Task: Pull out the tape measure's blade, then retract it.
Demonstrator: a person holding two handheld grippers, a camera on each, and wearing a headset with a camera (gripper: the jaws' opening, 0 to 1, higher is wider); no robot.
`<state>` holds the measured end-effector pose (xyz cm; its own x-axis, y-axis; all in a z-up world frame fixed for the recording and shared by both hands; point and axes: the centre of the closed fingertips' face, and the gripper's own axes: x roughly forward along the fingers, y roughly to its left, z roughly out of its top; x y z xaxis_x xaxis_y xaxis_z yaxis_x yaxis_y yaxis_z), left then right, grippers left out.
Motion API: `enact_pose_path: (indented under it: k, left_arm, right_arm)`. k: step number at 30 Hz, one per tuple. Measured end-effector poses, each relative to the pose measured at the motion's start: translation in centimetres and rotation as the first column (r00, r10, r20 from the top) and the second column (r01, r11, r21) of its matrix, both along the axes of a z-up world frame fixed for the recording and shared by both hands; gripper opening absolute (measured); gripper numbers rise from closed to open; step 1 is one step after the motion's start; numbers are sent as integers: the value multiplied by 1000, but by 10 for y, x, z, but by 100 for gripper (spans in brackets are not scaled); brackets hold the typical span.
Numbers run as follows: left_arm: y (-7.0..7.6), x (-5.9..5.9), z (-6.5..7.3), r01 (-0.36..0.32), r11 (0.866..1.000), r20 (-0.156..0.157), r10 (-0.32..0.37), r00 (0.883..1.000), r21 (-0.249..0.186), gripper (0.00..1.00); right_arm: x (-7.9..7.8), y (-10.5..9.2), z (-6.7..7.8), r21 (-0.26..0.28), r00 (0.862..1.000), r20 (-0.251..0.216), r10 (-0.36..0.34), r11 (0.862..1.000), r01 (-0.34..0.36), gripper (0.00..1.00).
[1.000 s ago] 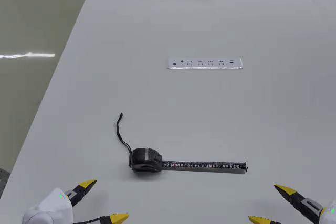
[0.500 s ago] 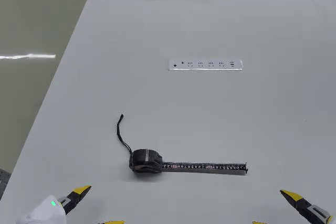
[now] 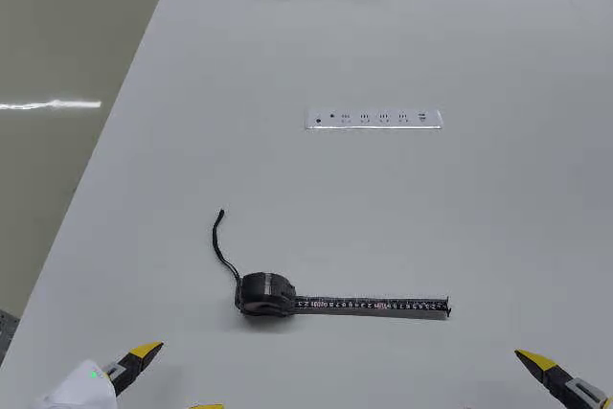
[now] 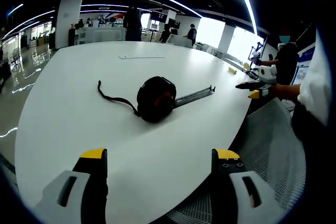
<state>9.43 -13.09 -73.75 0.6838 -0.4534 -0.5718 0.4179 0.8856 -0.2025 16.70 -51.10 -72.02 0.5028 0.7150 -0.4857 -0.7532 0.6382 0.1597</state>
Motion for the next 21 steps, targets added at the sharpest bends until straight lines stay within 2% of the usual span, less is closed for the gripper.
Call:
enact_pose_path:
  k: [21]
  left_arm:
    - [-1, 2, 2, 0, 1000, -1, 0, 1000, 1, 79]
  right_arm:
    - [1, 3, 3, 6, 1000, 1, 1, 1000, -1, 71]
